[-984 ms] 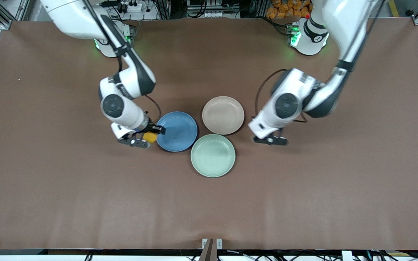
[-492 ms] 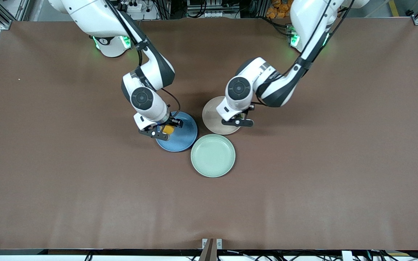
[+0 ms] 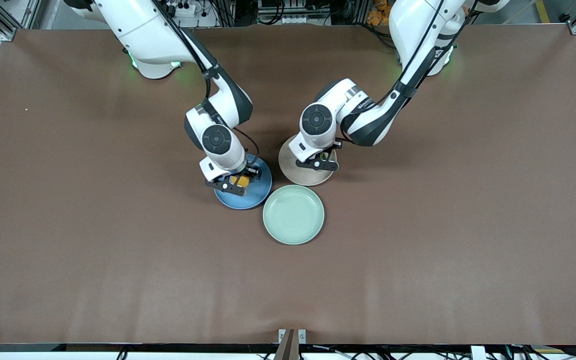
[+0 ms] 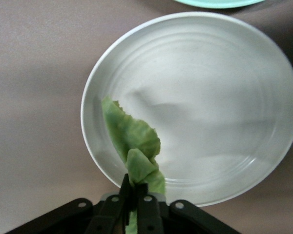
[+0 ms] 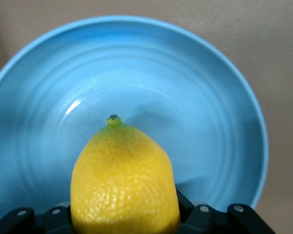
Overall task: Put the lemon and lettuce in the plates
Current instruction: 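Lower the lemon onto the blue plate while the left gripper lowers lettuce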
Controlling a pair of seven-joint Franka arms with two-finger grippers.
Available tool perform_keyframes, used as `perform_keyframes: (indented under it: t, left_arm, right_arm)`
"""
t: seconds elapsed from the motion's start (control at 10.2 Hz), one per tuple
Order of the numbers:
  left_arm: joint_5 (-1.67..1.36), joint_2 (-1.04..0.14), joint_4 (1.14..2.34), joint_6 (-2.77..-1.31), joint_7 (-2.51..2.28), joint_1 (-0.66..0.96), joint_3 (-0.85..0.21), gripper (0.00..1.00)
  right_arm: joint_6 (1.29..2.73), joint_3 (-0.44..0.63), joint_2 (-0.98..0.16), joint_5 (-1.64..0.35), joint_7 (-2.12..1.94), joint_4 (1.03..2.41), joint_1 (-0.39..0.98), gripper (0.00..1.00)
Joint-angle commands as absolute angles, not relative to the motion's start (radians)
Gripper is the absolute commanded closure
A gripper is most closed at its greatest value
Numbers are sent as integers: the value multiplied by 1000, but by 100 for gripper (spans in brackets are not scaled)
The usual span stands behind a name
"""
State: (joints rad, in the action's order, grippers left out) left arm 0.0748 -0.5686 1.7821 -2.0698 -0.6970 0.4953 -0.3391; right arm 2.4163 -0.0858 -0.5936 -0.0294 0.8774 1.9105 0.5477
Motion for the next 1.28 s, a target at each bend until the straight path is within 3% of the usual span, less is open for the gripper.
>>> perform_keyframes:
  t: [0.0,0.2,0.39,0.79,1.18]
  left_arm:
    - [66,-591,1746,-2074,-744,524,-333,0]
    - [72,-577,1743,-2074,-758,512,-328,0]
    - [78,-575,1677,-2060,-765,511,-272,0]
    - [71,-551,1589,-2030,-759,476,-187,0]
    - [83,-496,1577,-2026,-698,364,-181,0]
  right_arm:
    - [2416,-83,-614,21,908,1881,557,46]
    - [2416,-84,-620,28,910,1881,558,29]
    - [2416,-84,-618,37,908,1881,558,0]
    - [2385,-83,-608,28,900,1836,546,0]
    - [2119,-77,-600,18,847,1665,525,0]
